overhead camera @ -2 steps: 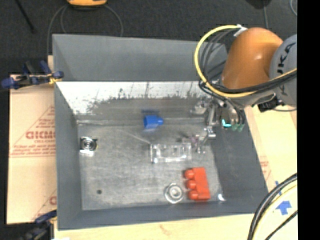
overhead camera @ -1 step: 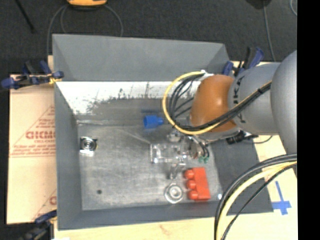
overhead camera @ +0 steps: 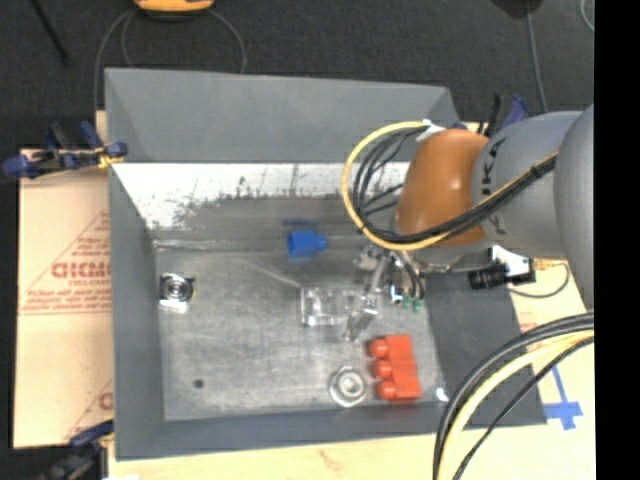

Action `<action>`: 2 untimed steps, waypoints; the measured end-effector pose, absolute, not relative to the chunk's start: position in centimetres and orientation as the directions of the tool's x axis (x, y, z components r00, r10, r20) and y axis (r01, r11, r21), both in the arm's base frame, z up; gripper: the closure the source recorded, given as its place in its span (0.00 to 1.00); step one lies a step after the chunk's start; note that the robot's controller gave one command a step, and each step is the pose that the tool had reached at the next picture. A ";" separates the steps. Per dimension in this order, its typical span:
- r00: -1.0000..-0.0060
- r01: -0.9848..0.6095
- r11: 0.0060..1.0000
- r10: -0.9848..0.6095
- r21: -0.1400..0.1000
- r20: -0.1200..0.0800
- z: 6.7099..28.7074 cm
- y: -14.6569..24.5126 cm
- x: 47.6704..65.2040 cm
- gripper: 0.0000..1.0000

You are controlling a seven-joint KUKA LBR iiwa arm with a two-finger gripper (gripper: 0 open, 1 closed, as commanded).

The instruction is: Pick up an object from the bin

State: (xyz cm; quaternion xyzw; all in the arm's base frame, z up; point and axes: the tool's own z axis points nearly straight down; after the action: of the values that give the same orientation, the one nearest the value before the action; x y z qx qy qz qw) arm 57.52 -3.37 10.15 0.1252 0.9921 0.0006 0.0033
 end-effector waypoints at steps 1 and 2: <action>-0.946 0.325 0.946 0.325 0.003 -0.006 10.5 -2.8 57.8 0.00; -0.897 0.442 0.897 0.442 0.006 -0.006 7.3 -2.6 58.0 0.00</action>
Offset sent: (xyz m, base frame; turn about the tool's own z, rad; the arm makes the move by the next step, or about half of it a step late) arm 0.0017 0.0062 0.0033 0.0829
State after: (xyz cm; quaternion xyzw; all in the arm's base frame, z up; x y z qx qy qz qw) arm 58.03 -2.56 7.32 0.2269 0.9739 0.0020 0.0036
